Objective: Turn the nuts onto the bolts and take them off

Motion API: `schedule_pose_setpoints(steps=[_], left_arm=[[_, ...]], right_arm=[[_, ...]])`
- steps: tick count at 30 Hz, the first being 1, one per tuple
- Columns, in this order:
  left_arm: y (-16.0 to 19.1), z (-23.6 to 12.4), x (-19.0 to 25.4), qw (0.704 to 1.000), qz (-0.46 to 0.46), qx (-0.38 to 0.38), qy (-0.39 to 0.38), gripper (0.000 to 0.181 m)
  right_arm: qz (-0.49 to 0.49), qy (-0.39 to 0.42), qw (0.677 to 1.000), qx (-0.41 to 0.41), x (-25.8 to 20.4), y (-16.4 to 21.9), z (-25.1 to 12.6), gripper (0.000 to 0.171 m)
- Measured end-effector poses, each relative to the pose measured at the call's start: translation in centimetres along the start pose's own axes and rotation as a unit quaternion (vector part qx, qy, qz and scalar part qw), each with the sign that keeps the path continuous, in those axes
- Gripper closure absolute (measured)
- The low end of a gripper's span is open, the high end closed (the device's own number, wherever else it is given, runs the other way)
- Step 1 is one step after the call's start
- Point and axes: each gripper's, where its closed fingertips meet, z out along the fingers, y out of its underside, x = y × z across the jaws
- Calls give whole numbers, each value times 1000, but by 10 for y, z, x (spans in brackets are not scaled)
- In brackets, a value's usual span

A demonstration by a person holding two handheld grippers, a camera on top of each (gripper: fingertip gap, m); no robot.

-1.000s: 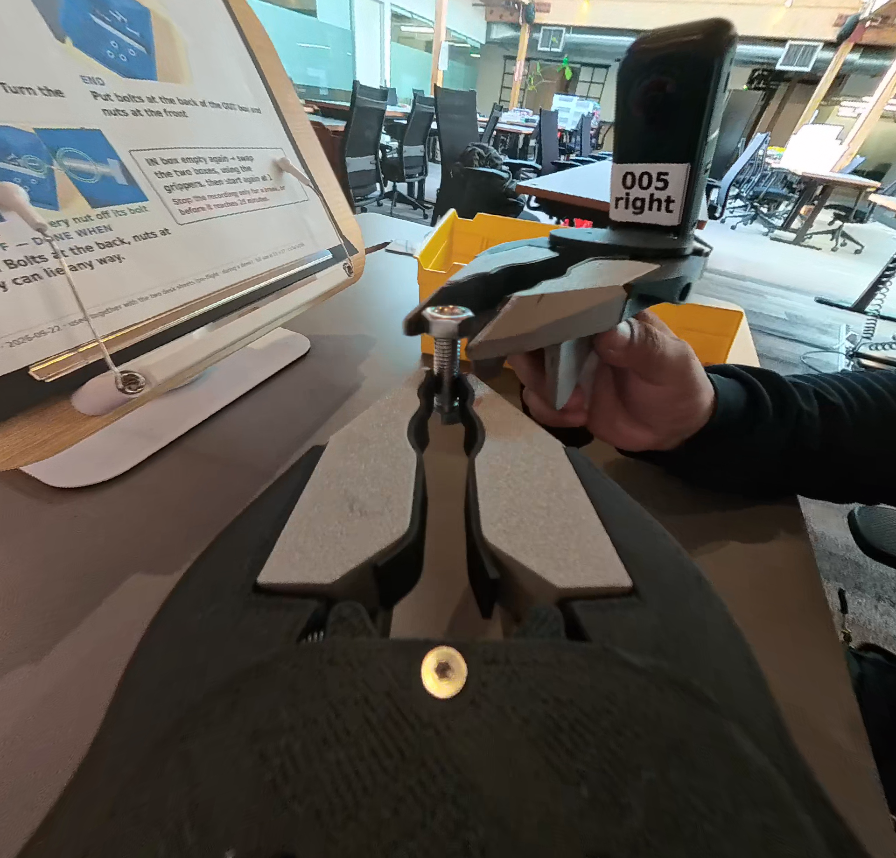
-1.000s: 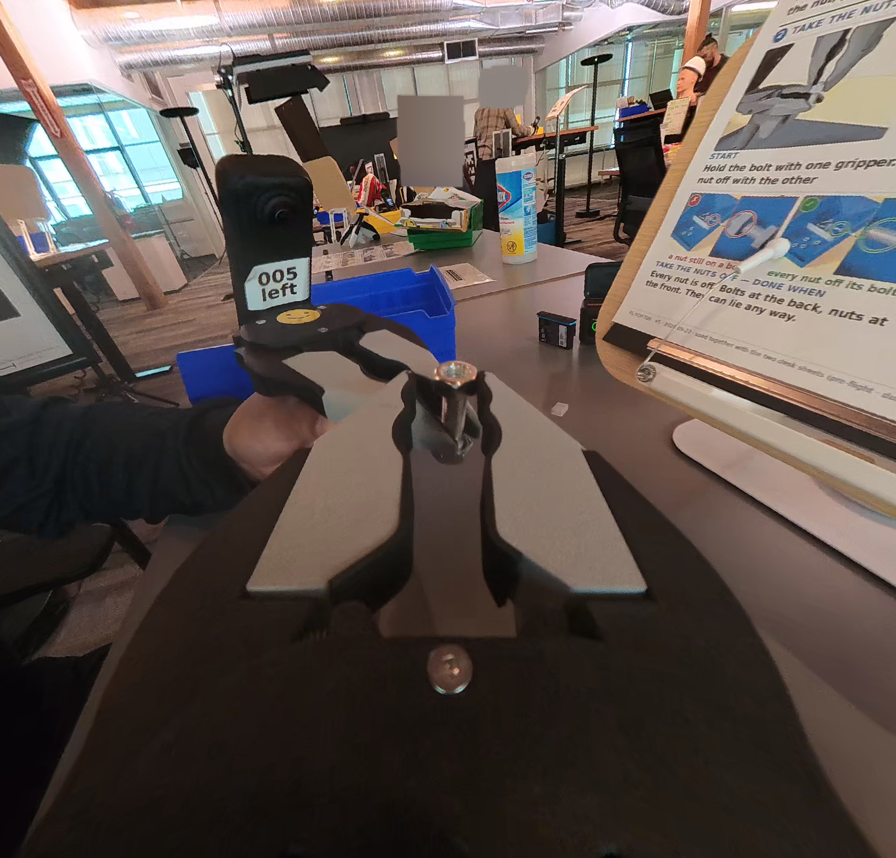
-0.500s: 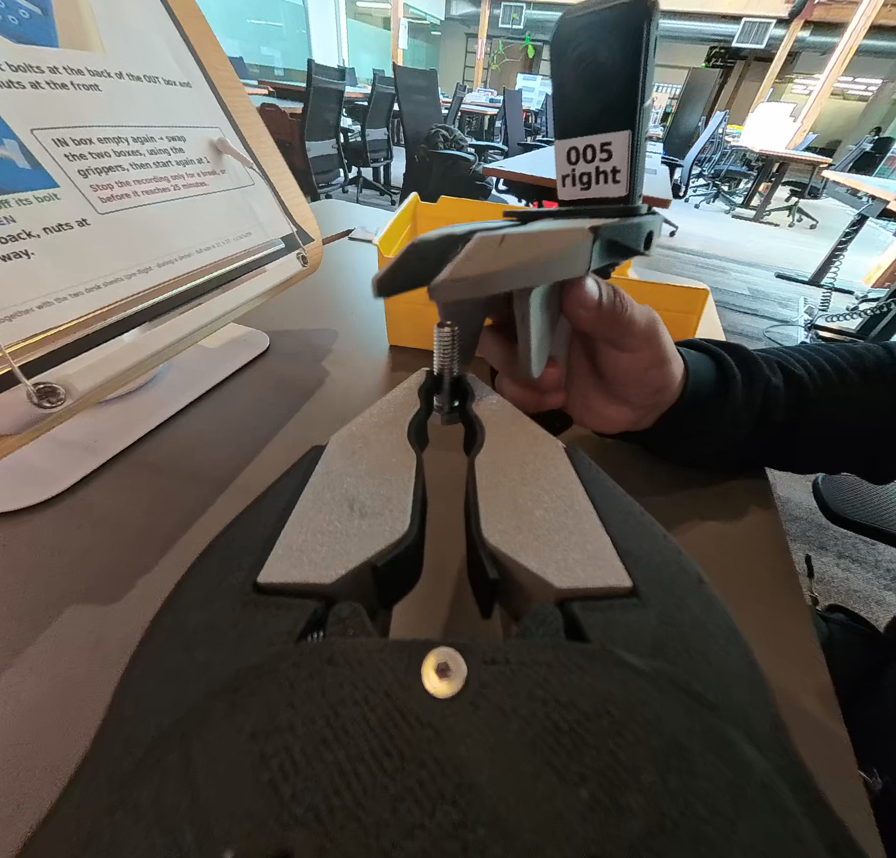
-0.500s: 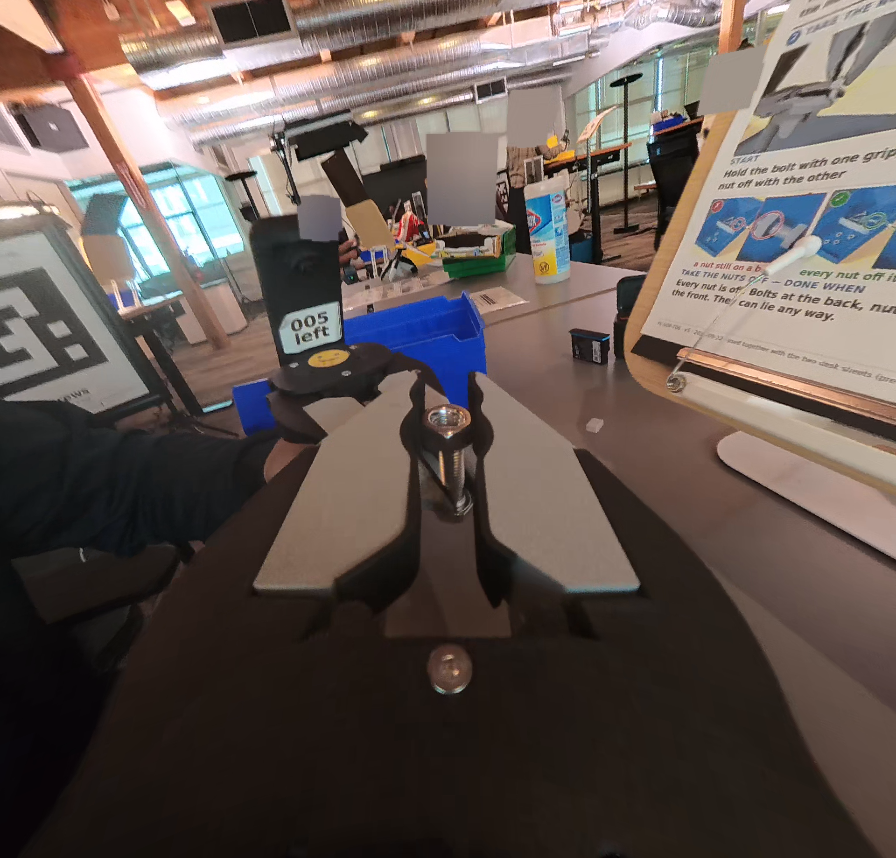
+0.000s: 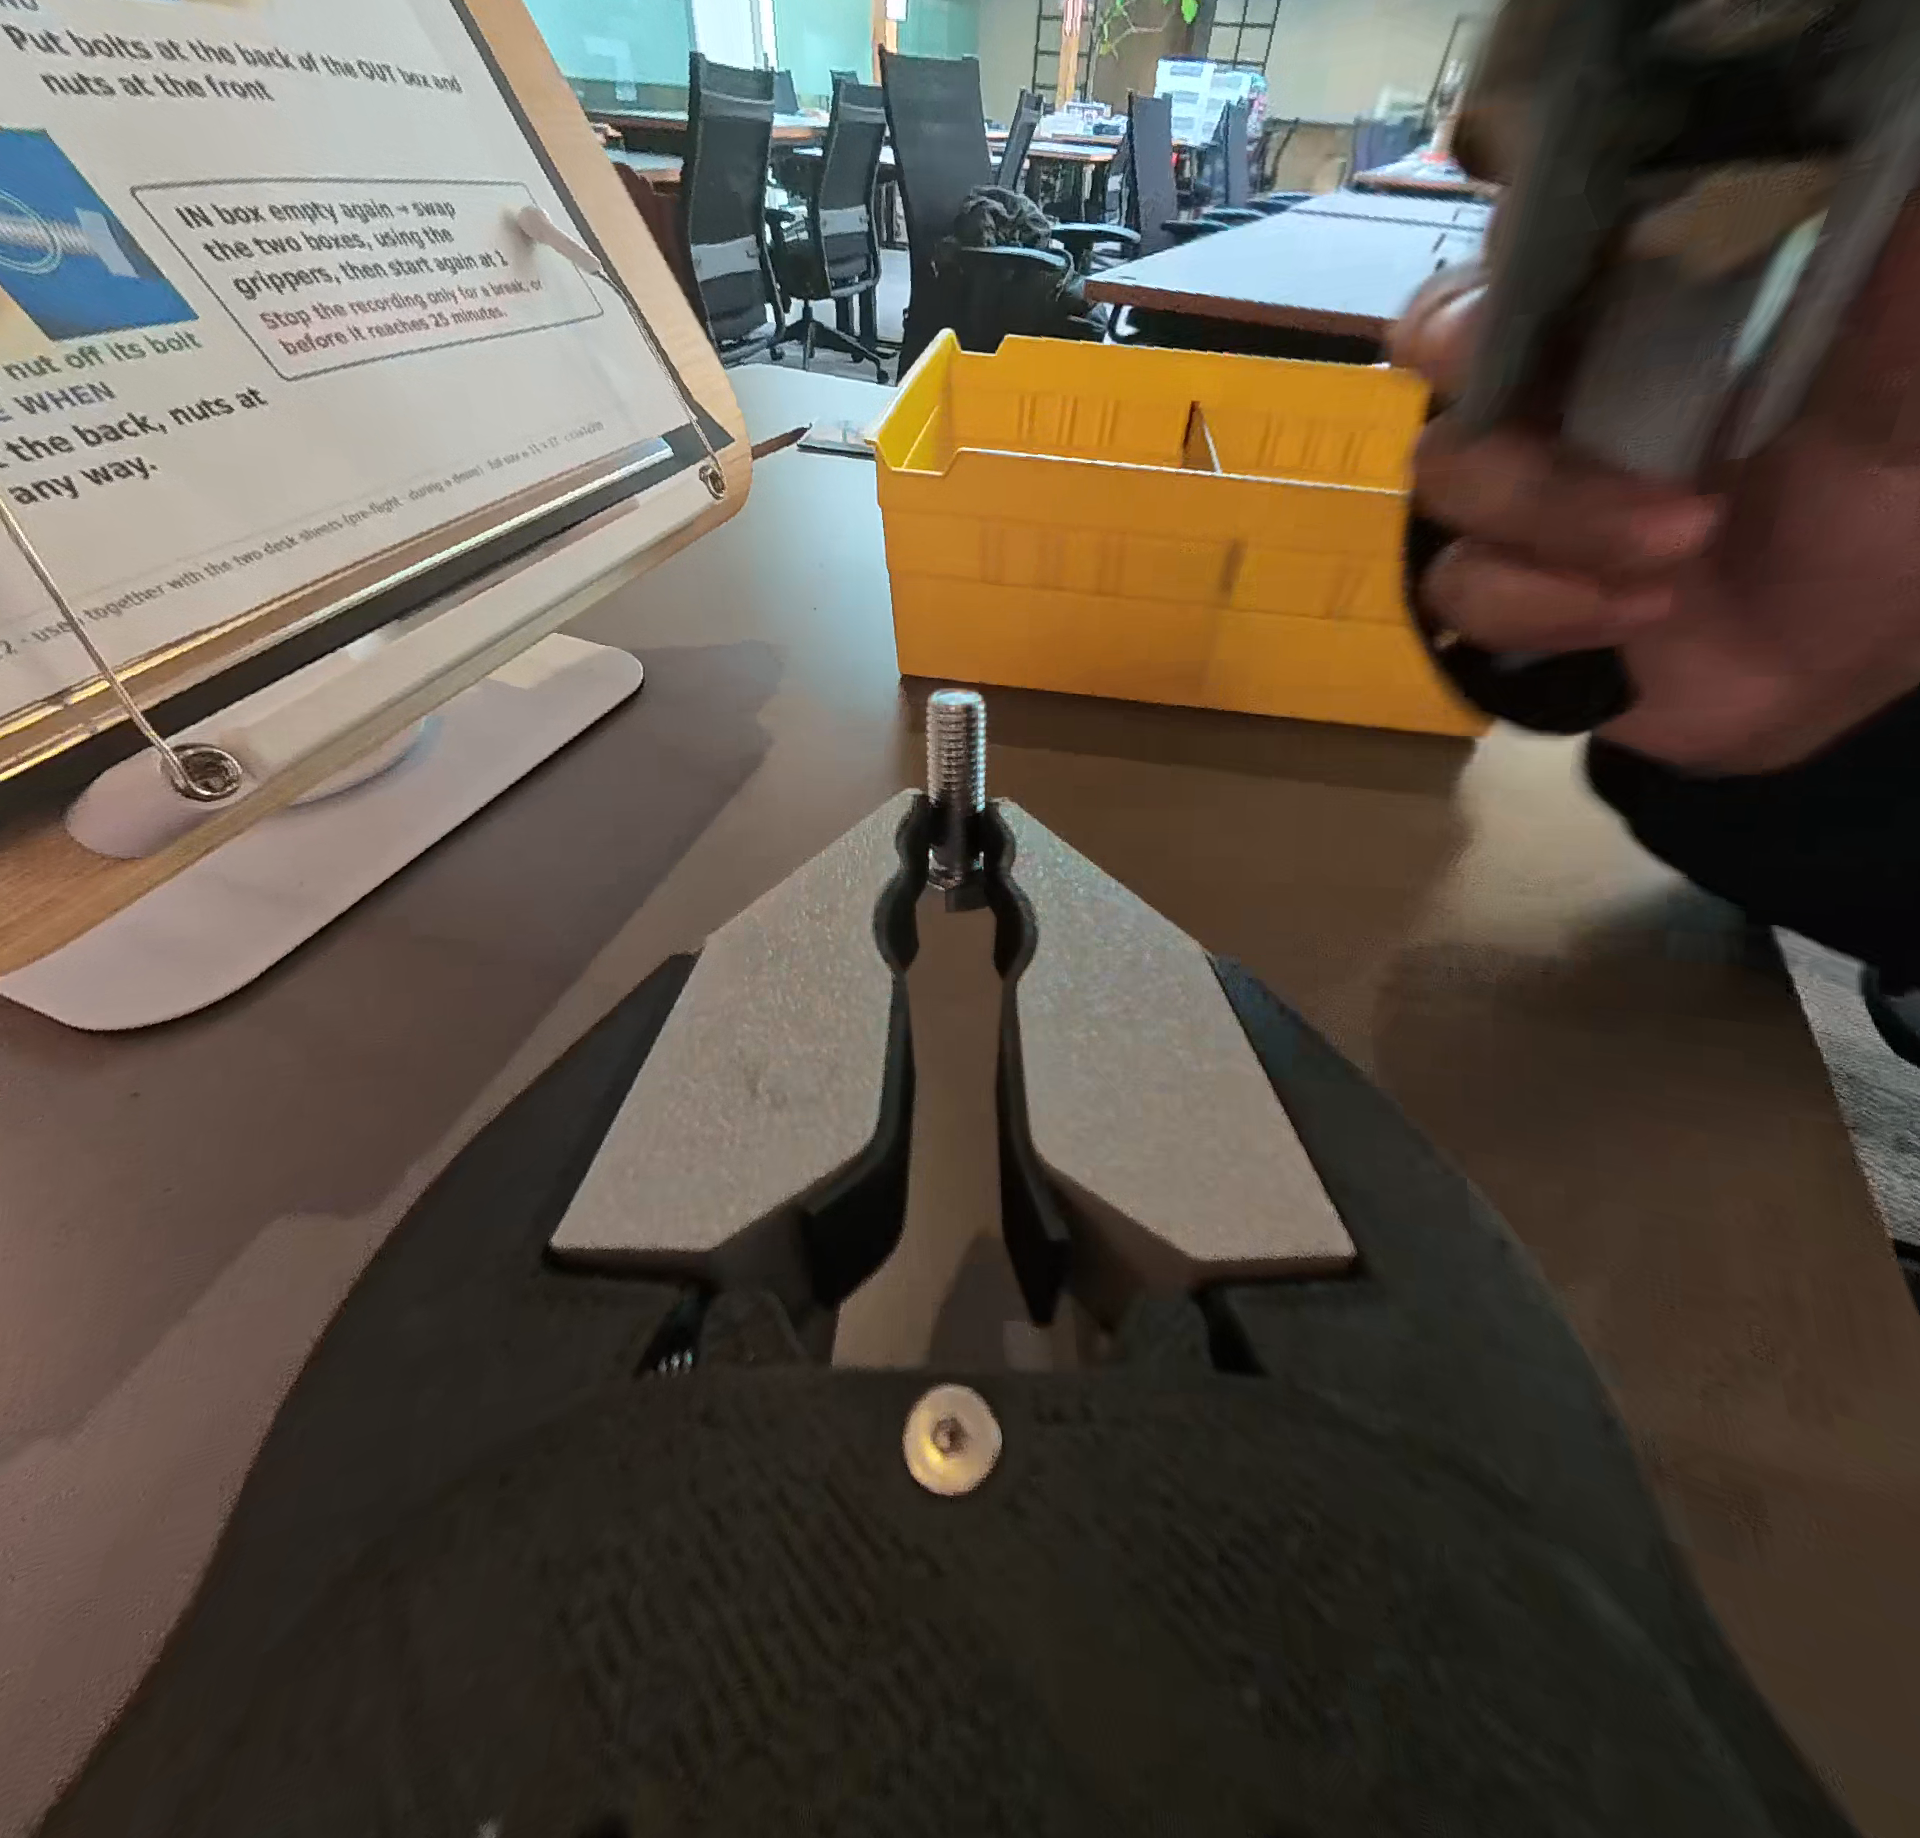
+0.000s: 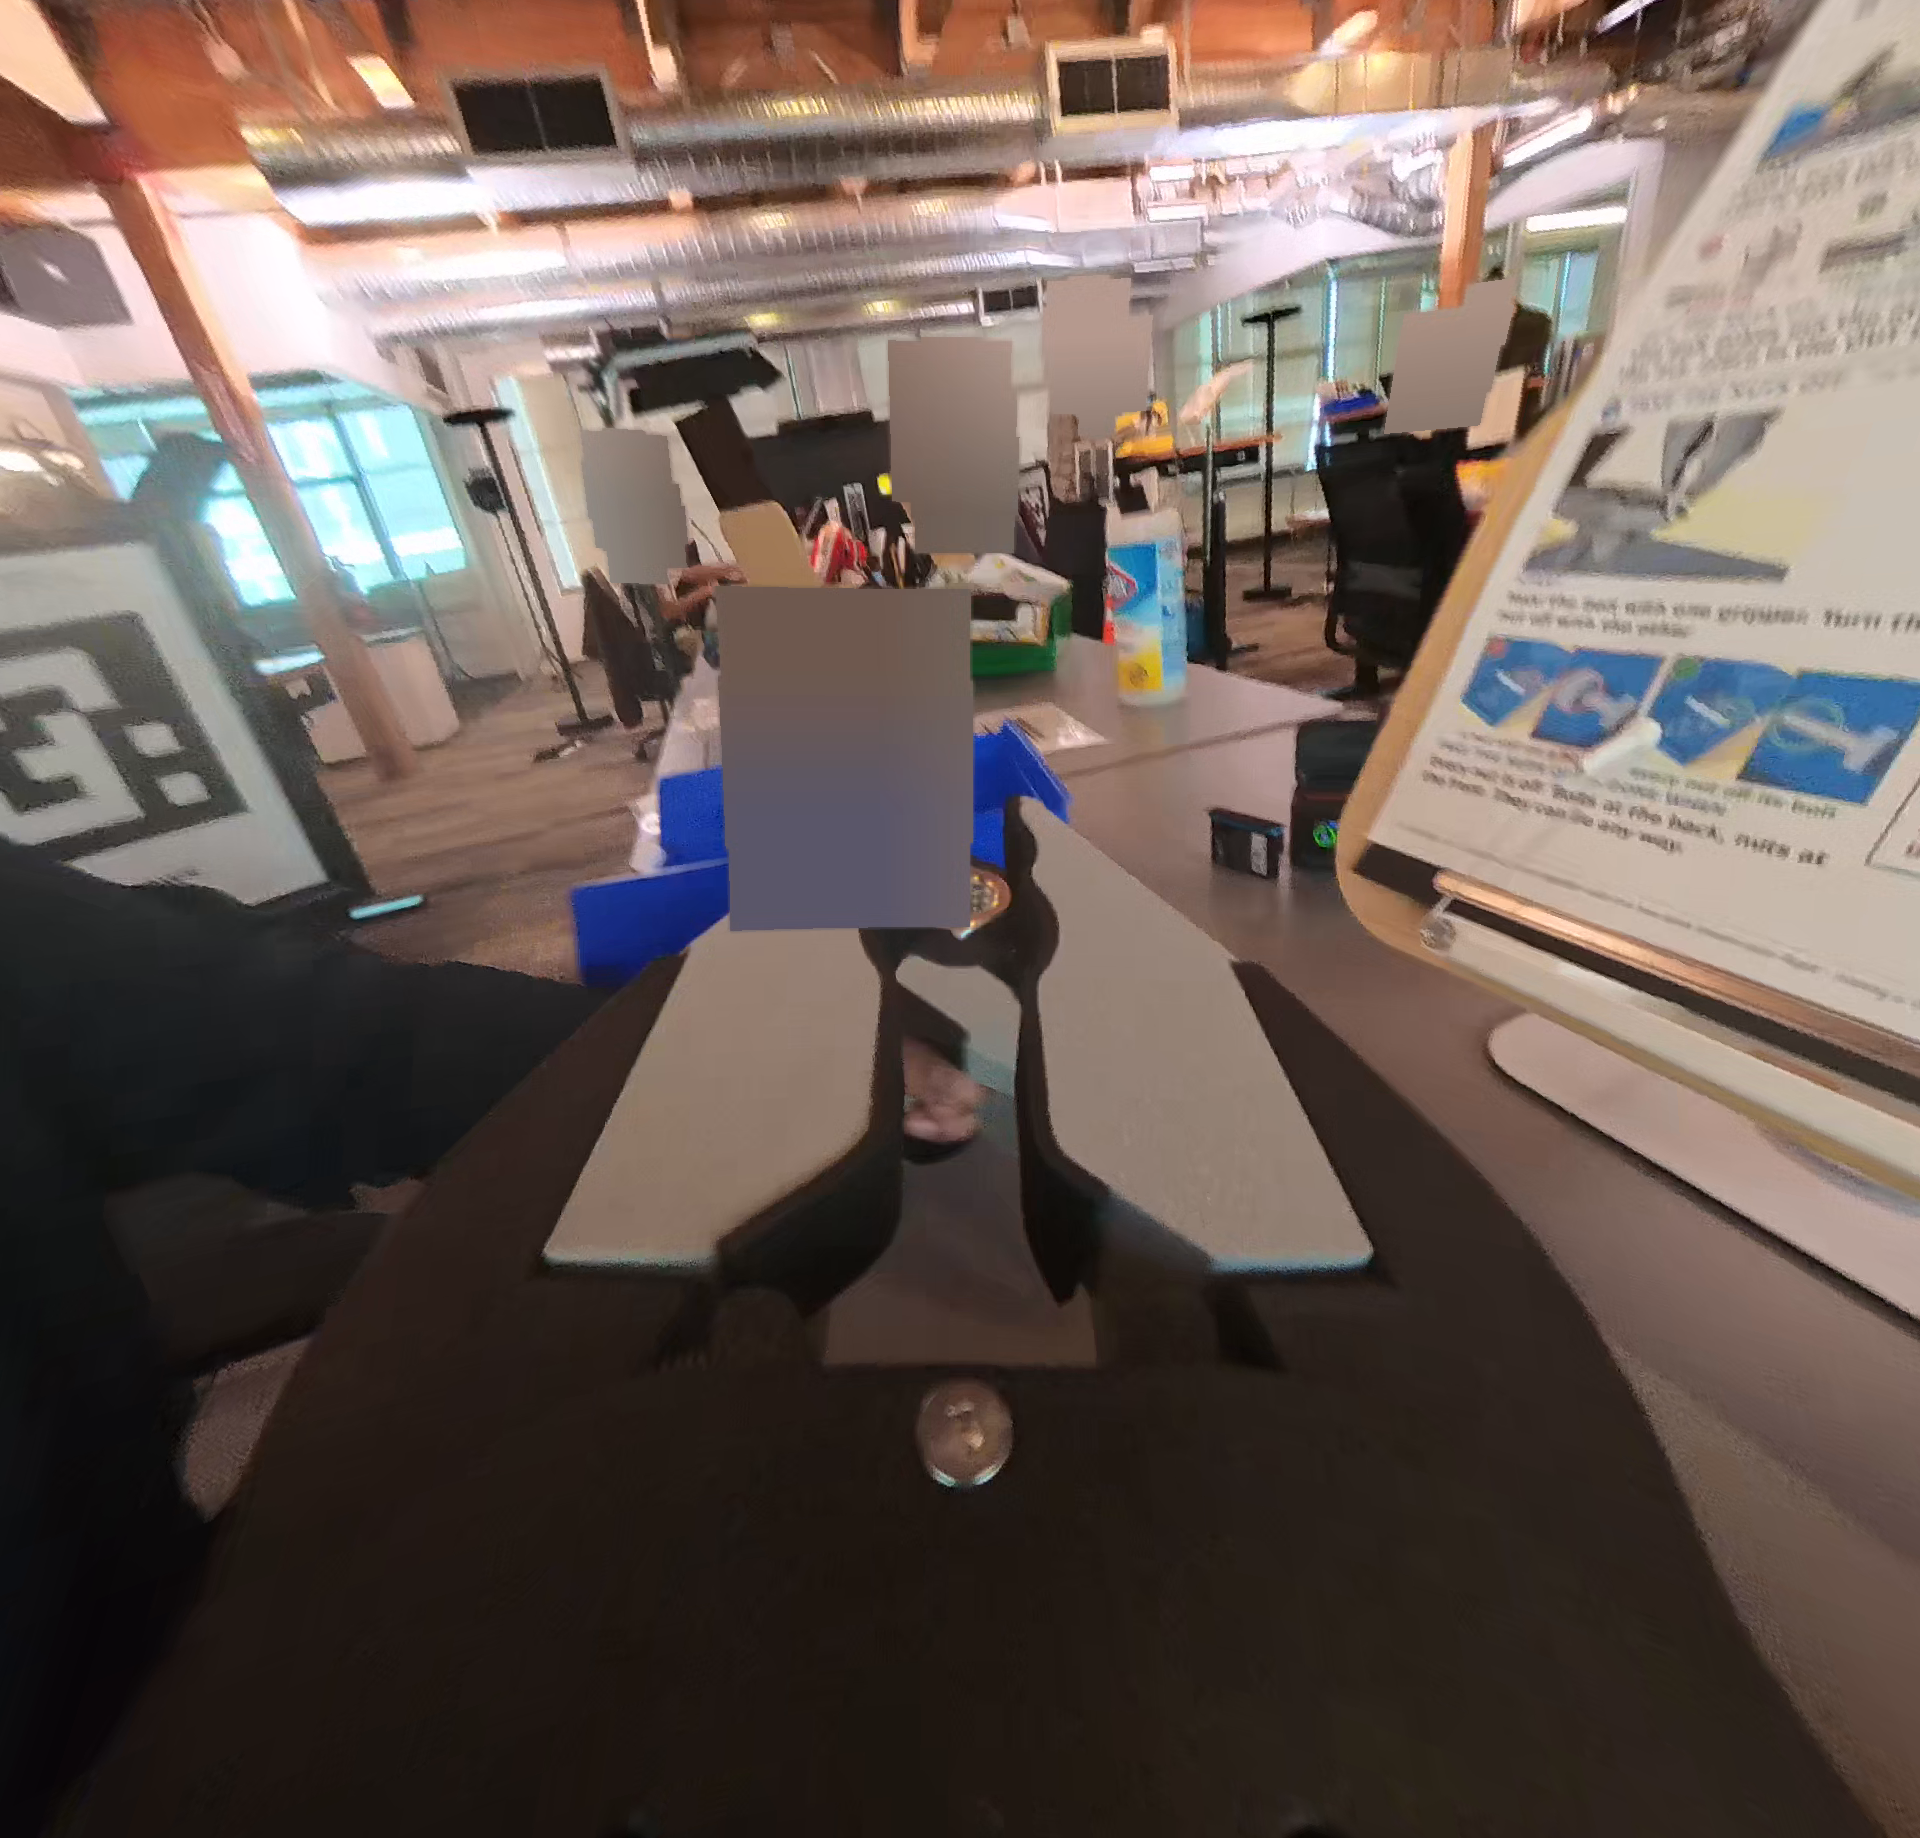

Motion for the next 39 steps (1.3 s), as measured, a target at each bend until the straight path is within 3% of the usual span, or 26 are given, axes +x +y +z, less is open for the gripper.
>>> schedule_pose_setpoints(steps=[4, 8, 10, 12, 17, 19, 22, 25, 28, 31, 35, 39], left_arm=[[1, 1, 9, 999, -23, 0, 29, 174], [5, 5, 17, 999, -12, -13, 42, 174], [10, 8, 23, 998, -4, -28, 51, 174], [13, 11, 31, 997, -6, -34, 72, 174], [16, 16, 42, 994, -14, -38, 101, 174], [19, 16, 41, 994, -5, -44, 98, 174], [20, 16, 39, 995, -6, -45, 93, 174], [18, 16, 37, 995, -11, -41, 92, 174], [17, 16, 40, 994, -9, -37, 98, 174], [10, 14, 50, 992, -10, -19, 125, 174], [0, 10, 60, 990, 6, 4, 139, 174], [-5, 8, 64, 991, 29, 18, 133, 174]], right_arm=[[-47, 80, 995, 20, -20, -55, -66, 158], [-85, 290, 950, -77, 31, -68, -171, 158], [-86, 394, 903, -151, 66, -50, -231, 157], [-51, 441, 867, -225, 90, -17, -273, 158], [44, 433, 842, -318, 118, 61, -299, 161], [80, 423, 851, -302, 121, 67, -300, 162], [101, 425, 858, -270, 124, 60, -303, 146], [84, 402, 885, -218, 107, 32, -282, 147], [51, 326, 927, -178, 68, 7, -227, 148], [50, 220, 957, -184, 26, 9, -157, 145], [56, 144, 967, -204, 1, 41, -79, 145], [101, 119, 963, -221, 8, 80, -35, 140]])
